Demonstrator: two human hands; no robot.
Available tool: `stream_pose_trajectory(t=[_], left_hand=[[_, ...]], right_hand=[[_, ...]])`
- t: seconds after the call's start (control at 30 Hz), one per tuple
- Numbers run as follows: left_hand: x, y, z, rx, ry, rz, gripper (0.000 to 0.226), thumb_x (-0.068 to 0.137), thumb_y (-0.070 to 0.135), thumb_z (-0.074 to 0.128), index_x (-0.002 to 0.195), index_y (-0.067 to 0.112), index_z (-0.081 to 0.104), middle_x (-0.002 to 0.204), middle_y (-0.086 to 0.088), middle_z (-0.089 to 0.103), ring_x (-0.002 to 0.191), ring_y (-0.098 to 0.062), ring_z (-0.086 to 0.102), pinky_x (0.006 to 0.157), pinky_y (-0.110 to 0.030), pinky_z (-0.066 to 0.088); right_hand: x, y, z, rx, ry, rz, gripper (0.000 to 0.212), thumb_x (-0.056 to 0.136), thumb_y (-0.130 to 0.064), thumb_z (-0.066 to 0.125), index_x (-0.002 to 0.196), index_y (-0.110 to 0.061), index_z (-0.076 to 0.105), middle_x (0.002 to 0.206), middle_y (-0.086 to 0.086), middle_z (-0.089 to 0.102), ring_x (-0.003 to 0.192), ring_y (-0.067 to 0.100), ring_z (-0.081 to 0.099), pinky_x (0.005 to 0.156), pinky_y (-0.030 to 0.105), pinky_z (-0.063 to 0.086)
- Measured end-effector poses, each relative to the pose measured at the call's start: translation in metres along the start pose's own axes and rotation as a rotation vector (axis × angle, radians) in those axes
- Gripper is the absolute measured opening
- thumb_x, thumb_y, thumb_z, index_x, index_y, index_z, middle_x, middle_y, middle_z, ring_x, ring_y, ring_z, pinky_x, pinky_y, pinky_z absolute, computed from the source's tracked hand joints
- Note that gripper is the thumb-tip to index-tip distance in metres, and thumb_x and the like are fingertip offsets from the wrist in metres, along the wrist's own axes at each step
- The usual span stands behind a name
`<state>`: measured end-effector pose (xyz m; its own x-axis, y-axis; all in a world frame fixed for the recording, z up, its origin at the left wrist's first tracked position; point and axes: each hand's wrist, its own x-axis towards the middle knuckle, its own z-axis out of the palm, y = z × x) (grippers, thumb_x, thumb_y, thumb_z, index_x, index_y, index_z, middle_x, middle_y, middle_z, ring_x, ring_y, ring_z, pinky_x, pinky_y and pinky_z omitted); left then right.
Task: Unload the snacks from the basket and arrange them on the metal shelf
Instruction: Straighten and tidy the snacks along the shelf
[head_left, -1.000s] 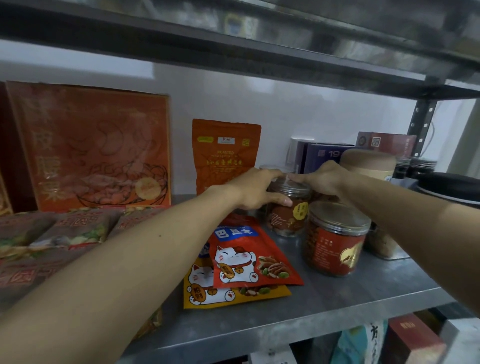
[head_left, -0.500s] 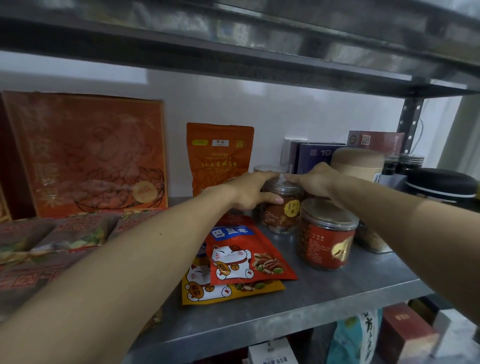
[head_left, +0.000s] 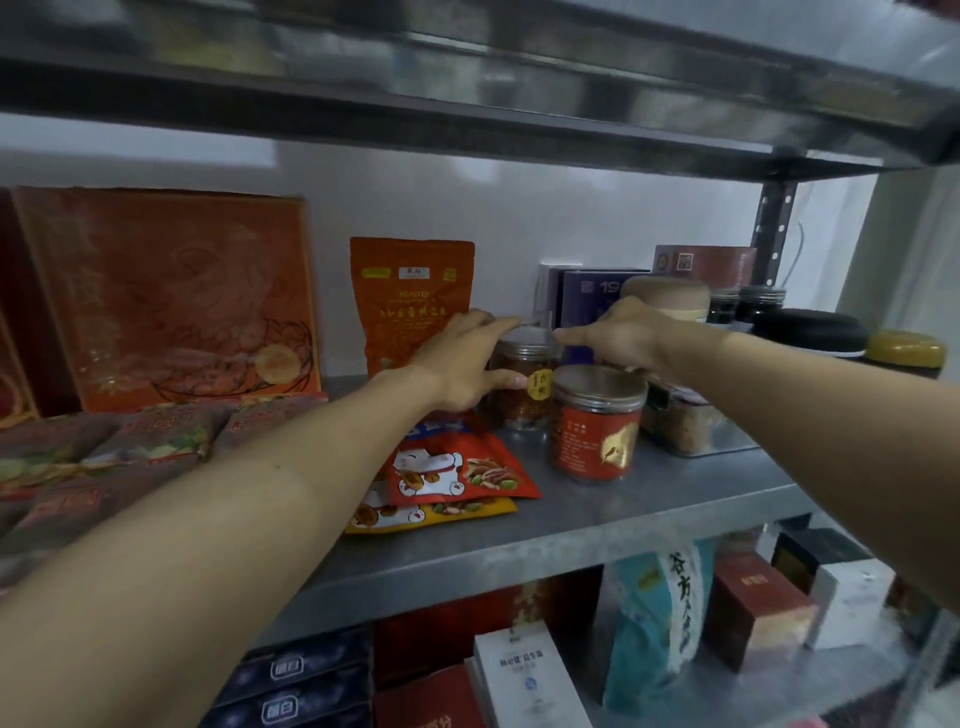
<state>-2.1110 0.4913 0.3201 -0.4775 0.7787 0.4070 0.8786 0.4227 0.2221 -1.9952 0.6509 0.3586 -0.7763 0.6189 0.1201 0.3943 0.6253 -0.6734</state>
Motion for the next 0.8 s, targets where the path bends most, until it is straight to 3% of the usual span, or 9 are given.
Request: stream_pose_trajectory(t=[0.13, 0.27, 0.33, 0.5, 0.63, 0.8], left_hand=[[-0.025, 0.028, -0.003, -0.002, 0.052, 0.049, 0.059, 0.091, 0.038, 0.063, 0.145, 0.027, 0.041, 0.148, -0.002, 0.043, 0.135, -0.022, 0.033, 0.110, -0.041, 0.032], [-0.045, 0.060, 0.004, -0.131, 0.015, 0.056, 0.045, 0.095, 0.021, 0.059, 0.139, 0.025, 0.050, 0.143, 0.003, 0.050, 0.133, -0.015, 0.040, 0.109, -0.035, 0.034], [-0.055, 0.071, 0.010, -0.203, 0.033, 0.021, 0.044, 0.095, 0.017, 0.057, 0.138, 0.023, 0.052, 0.141, 0.001, 0.052, 0.132, -0.016, 0.042, 0.108, -0.032, 0.035], [-0.070, 0.077, 0.012, -0.178, 0.059, -0.012, 0.041, 0.094, 0.040, 0.060, 0.131, 0.025, 0.055, 0.131, 0.005, 0.060, 0.120, -0.013, 0.053, 0.101, -0.033, 0.044], [-0.073, 0.064, 0.005, -0.128, 0.061, -0.011, 0.043, 0.093, 0.029, 0.062, 0.135, 0.024, 0.053, 0.134, 0.005, 0.059, 0.124, -0.013, 0.052, 0.103, -0.038, 0.046], [-0.072, 0.052, 0.002, -0.149, 0.051, -0.023, 0.043, 0.093, 0.023, 0.064, 0.134, 0.024, 0.054, 0.138, 0.002, 0.057, 0.129, -0.017, 0.049, 0.104, -0.030, 0.041]], right_hand=[[-0.016, 0.014, -0.008, 0.020, -0.067, -0.018, 0.051, 0.087, -0.041, 0.069, 0.122, -0.005, 0.061, 0.121, 0.016, 0.063, 0.104, 0.035, 0.061, 0.081, 0.041, 0.056], [-0.034, 0.029, -0.005, 0.114, -0.184, -0.034, 0.052, 0.084, -0.042, 0.072, 0.122, -0.009, 0.059, 0.118, 0.011, 0.065, 0.104, 0.031, 0.063, 0.085, 0.047, 0.058], [-0.040, 0.034, -0.002, 0.145, -0.169, -0.067, 0.055, 0.082, -0.050, 0.073, 0.117, -0.009, 0.060, 0.112, 0.009, 0.067, 0.100, 0.028, 0.064, 0.086, 0.045, 0.058], [-0.051, 0.035, 0.007, 0.128, -0.080, -0.102, 0.052, 0.084, -0.053, 0.069, 0.108, -0.007, 0.064, 0.103, 0.010, 0.069, 0.090, 0.026, 0.066, 0.081, 0.040, 0.058], [-0.049, 0.029, 0.020, 0.116, -0.019, -0.110, 0.062, 0.077, -0.059, 0.072, 0.109, -0.006, 0.064, 0.104, 0.011, 0.069, 0.092, 0.028, 0.066, 0.083, 0.041, 0.057], [-0.051, 0.022, 0.025, 0.111, 0.012, -0.108, 0.070, 0.073, -0.063, 0.073, 0.111, -0.005, 0.064, 0.104, 0.012, 0.069, 0.091, 0.028, 0.066, 0.075, 0.036, 0.057]])
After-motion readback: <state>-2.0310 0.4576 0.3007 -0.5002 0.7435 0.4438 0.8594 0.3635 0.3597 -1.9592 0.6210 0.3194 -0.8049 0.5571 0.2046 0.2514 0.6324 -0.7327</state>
